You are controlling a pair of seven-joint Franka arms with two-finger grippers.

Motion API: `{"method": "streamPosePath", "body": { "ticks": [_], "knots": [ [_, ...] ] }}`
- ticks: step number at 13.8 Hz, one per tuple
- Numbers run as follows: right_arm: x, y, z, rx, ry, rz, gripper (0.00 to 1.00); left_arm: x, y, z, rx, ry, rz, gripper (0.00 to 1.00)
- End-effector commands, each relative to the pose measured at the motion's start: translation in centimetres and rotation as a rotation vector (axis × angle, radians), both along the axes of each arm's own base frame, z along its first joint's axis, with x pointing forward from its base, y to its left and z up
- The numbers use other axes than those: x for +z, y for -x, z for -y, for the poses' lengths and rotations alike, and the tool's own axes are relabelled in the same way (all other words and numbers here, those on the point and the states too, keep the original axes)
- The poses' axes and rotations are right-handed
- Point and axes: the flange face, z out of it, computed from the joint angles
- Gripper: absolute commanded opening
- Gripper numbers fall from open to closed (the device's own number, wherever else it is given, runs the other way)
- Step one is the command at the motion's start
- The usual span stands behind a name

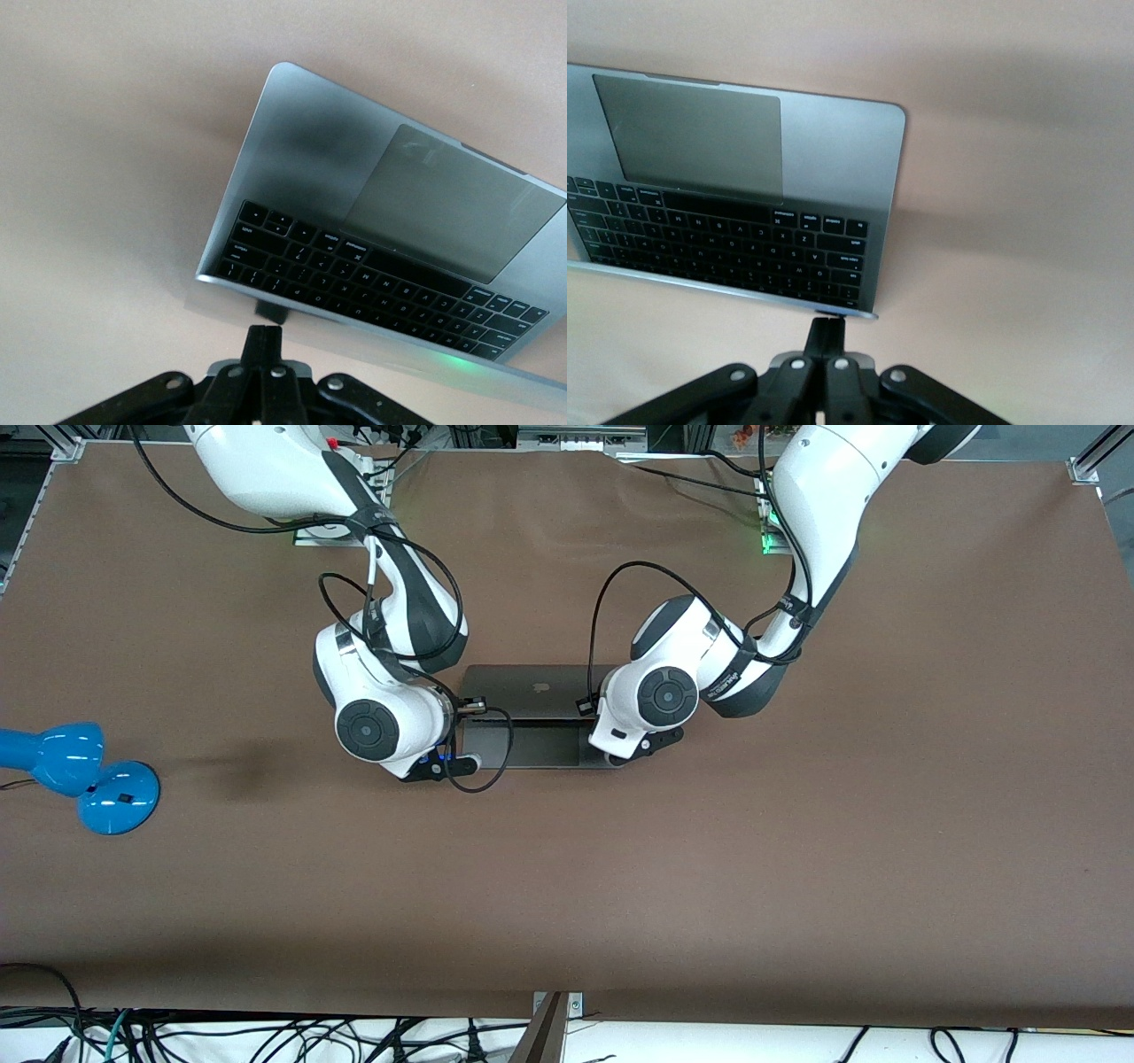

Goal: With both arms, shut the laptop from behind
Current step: 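Press the screen flat onto the keyboard with both grippers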

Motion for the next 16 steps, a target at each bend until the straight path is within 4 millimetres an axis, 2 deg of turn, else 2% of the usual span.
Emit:
{"method": "streamPosePath", "body": {
  "ticks": [1,7,16],
  "knots": [
    [-0.2,-1.0,0.2,0.02,-0.007,0.015,0.0,-0.4,-0.5,0.4,-0.017,-0.008,0.024,0.0],
    [-1.0,-1.5,0.3,0.021,-0.019,0.037,0.0,-1.1,-0.7,0.5,-0.01,-0.005,0.029,0.0],
    [-4.0,-2.3,0.3,0.017,-0.008,0.075,0.0,-3.1,-0.9,0.6,0.004,0.003,0.033,0.0]
  ]
}}
